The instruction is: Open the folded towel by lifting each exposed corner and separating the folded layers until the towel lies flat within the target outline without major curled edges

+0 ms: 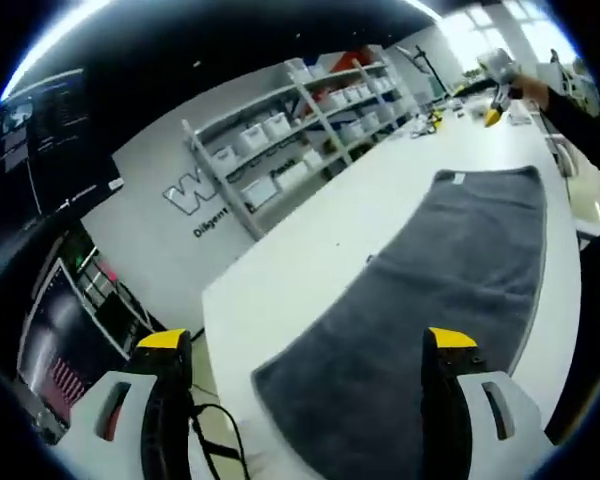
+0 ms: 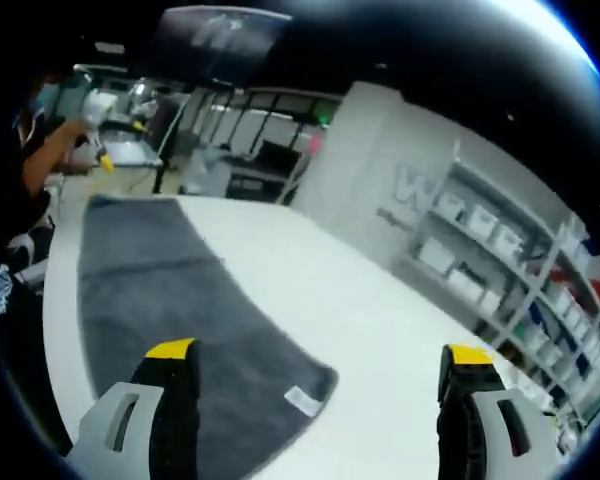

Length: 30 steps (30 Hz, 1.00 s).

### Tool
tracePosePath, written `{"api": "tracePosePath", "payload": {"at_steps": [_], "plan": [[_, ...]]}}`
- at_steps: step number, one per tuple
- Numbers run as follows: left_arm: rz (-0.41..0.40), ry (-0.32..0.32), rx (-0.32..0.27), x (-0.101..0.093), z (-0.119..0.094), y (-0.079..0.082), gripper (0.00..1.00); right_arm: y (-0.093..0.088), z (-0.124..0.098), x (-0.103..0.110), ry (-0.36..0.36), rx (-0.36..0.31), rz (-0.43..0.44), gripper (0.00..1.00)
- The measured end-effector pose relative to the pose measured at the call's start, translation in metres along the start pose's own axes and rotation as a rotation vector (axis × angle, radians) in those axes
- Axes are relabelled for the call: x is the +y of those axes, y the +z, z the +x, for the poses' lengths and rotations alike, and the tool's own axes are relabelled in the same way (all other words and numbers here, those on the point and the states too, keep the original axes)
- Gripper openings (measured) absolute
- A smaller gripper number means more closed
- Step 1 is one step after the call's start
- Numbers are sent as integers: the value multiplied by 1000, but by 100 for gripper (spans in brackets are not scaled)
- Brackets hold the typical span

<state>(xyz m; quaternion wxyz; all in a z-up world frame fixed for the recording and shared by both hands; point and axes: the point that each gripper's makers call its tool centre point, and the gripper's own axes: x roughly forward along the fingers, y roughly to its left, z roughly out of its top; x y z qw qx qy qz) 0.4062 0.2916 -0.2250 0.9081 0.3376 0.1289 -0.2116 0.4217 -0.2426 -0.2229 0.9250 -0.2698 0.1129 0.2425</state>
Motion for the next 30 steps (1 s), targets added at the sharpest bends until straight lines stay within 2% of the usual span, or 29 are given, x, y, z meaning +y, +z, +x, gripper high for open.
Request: {"api": "tracePosePath", "payload": {"at_steps": [2,4,5,8,11,15,17,20,21,23,24,27,29,30], "plan": [[14,-23,21,0,7,2,93,2,-1,-2,9,17,-19,100],[79,-51,56,-1,12,3,94,2,-3,-6,8,43,-53,100],[87,-57,62,-1,14,5,94,3,-3,-8,7,52,-67,100],[106,-67,77,7,20,9,94,3,-3,-9,26,83,-106,100],[160,-77,139,17,25,5,94,2,0,-11,36,118,-137,100],[230,-85,183,28,37,7,98,3,10,-13,74,145,-167,100],[262,-79,205,34,46,7,98,6,16,-9,121,141,-199,99],[324,-108,234,37,55,4,98,8,23,-10,149,150,-193,98],[332,-117,237,32,50,3,98,7,26,-11,151,159,-191,96],[348,-150,266,31,55,-3,97,6,32,-14,176,169,-210,89],[359,-168,299,33,60,-9,97,3,34,-12,198,184,-221,84],[447,-204,346,31,71,-19,97,-5,45,-10,234,233,-227,86],[470,-211,431,34,79,-36,97,-10,54,-15,238,263,-240,85],[478,-210,455,36,85,-41,97,-11,59,-16,236,269,-241,82]]}}
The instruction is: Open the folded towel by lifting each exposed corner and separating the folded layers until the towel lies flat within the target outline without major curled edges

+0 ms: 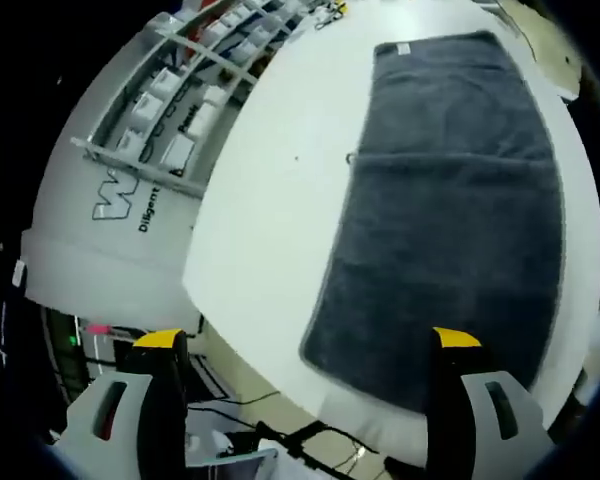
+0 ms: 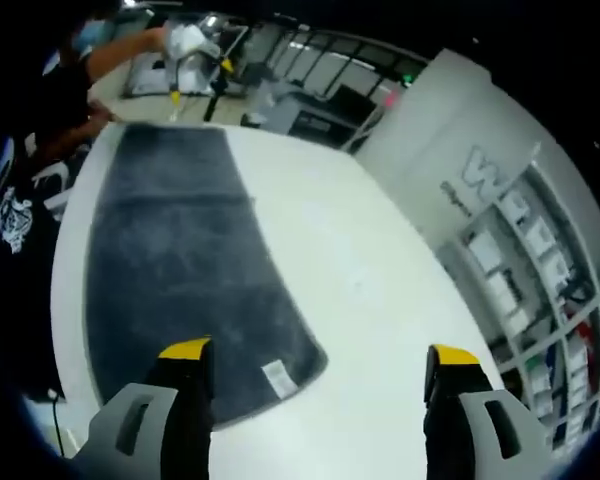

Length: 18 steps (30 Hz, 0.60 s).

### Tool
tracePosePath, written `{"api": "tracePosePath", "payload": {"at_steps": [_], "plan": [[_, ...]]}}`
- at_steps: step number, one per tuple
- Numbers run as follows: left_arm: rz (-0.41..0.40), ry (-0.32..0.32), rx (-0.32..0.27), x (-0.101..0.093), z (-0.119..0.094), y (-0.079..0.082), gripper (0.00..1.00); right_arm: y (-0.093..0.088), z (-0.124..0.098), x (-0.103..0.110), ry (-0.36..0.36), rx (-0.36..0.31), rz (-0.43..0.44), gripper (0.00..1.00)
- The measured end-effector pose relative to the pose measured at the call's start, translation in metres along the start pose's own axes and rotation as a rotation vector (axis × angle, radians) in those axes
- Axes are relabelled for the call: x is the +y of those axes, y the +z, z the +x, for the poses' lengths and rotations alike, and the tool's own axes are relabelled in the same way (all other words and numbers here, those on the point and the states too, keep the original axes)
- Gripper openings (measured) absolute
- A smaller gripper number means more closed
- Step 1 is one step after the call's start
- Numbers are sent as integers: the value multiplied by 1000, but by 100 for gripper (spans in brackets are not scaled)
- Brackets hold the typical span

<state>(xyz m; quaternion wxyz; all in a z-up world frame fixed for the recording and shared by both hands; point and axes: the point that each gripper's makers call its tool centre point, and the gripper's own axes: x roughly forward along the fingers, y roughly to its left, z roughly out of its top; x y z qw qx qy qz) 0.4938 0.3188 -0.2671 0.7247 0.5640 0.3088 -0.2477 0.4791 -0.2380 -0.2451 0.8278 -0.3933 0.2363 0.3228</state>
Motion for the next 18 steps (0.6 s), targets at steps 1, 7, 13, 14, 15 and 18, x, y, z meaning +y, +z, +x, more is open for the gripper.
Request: {"api": "tracePosePath", "payload": {"at_steps": [1,7,13,14,15,18], "plan": [[-20,3,5,3,9,-1,98,-1,3,-2,1,1,-1,78],[-114,-22,83,11,41,-23,91,-10,27,-11,37,16,33,73],[-68,-146,110,-8,68,-34,89,-21,43,-14,64,42,41,71],[-74,-162,104,-11,72,-33,88,-23,46,-15,68,48,38,71],[-77,-174,106,-14,75,-32,86,-26,51,-15,78,57,38,71],[-77,-172,142,-12,89,-39,81,-33,64,-17,98,79,37,67]]}}
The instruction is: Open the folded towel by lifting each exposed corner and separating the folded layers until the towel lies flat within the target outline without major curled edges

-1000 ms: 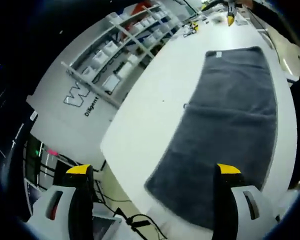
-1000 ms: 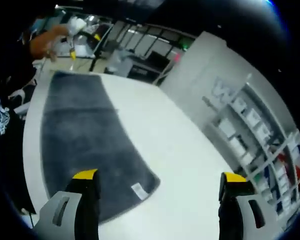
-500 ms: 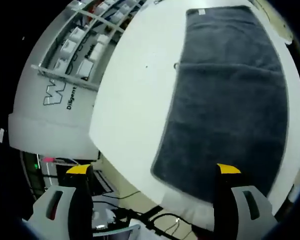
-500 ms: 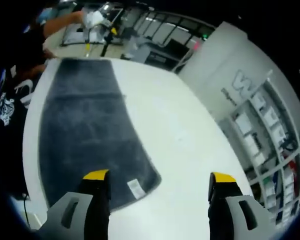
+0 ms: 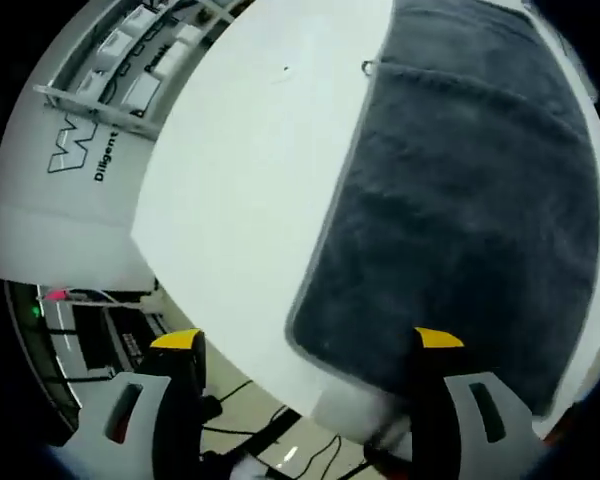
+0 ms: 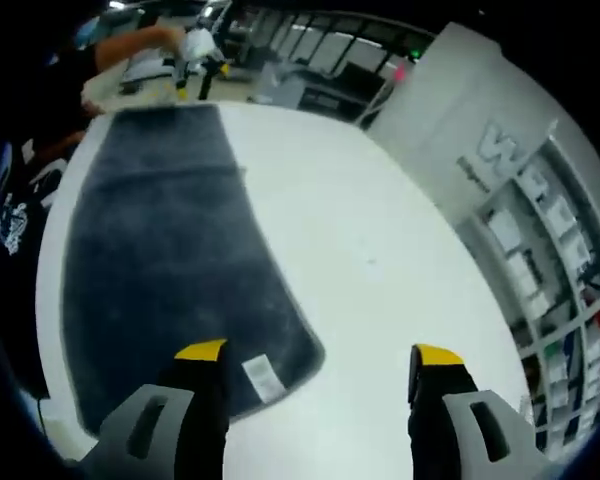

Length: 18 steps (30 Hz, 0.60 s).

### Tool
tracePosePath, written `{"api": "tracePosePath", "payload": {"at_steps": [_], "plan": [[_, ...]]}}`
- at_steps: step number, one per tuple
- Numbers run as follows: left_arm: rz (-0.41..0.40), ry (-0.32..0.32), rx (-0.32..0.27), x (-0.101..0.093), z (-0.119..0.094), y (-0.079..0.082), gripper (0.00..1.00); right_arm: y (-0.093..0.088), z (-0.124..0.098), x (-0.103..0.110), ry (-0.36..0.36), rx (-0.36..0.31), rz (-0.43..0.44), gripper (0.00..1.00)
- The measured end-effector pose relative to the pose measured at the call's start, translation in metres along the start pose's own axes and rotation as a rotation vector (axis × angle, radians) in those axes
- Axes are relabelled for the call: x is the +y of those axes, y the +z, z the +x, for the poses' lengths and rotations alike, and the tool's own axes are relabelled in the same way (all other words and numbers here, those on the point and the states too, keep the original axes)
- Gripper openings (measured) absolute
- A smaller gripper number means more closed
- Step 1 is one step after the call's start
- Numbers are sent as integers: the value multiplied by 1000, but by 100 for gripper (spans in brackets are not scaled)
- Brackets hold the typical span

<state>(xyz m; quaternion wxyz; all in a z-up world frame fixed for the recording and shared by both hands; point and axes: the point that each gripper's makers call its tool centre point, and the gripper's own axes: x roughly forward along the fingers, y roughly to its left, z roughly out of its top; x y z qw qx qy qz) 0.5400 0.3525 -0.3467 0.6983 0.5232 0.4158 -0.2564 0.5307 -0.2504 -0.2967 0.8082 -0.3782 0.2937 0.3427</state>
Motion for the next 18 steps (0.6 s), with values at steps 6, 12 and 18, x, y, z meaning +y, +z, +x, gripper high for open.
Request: {"api": "tracePosePath", "payload": {"at_steps": [6,12,18], "plan": [[-54,-85,84,42,44,-29,68,-7,30,-12,1,26,21,65],[-78,-114,84,36,63,-26,54,-26,62,-18,12,59,63,54],[-108,-168,68,34,78,-24,45,-52,87,-9,92,116,168,37]]}}
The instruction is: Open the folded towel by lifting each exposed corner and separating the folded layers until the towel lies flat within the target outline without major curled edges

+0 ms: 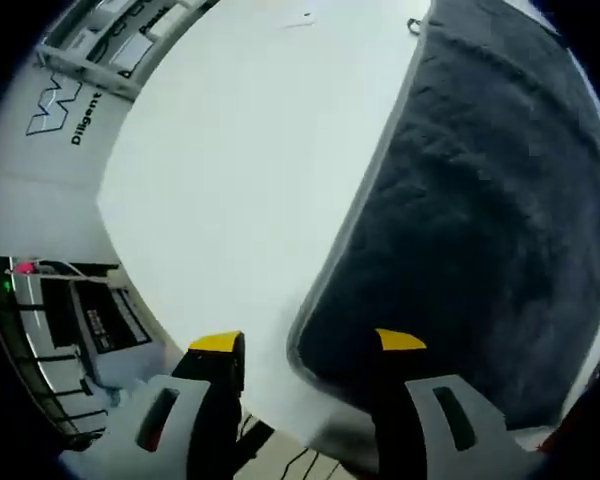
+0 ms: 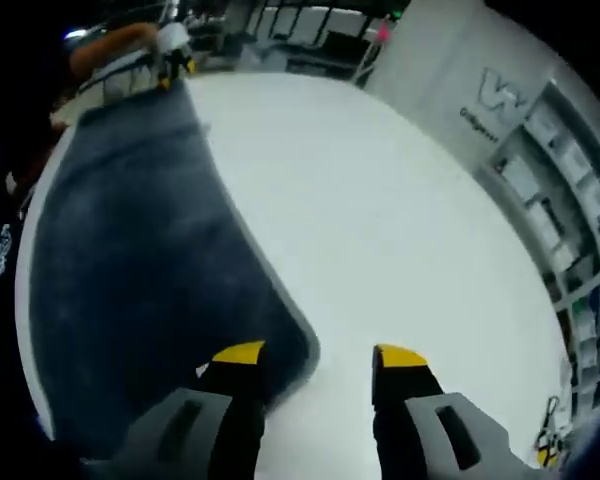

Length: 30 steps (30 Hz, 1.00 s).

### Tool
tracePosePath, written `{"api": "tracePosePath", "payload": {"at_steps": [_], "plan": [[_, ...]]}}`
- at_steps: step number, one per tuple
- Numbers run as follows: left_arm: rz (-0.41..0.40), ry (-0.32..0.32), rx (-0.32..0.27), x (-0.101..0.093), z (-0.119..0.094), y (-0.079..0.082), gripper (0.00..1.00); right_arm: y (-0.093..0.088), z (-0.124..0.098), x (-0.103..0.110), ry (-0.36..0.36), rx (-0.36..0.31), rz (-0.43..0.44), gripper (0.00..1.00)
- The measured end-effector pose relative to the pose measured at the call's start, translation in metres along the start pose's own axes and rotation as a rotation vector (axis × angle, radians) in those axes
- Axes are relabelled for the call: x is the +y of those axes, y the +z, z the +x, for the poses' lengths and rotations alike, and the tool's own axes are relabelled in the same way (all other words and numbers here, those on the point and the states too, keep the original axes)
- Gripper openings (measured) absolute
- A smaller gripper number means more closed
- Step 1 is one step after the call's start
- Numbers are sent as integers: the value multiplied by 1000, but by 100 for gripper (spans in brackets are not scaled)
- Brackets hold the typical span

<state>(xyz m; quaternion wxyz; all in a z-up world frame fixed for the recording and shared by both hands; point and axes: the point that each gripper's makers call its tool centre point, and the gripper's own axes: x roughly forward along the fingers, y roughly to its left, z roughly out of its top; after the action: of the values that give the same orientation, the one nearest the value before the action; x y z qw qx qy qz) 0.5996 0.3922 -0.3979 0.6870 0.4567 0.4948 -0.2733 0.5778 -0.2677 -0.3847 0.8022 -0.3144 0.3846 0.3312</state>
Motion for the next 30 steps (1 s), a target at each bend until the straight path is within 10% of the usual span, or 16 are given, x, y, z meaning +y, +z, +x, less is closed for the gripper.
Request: {"api": "tracePosePath", "payload": {"at_steps": [14,30], "plan": [[-88,-146,65,-1,13,-6,12,-26,30,-1,79,54,84,0],[-56,-193,16,-33,4,21,4,-34,40,-51,-47,120,-63,0]]}}
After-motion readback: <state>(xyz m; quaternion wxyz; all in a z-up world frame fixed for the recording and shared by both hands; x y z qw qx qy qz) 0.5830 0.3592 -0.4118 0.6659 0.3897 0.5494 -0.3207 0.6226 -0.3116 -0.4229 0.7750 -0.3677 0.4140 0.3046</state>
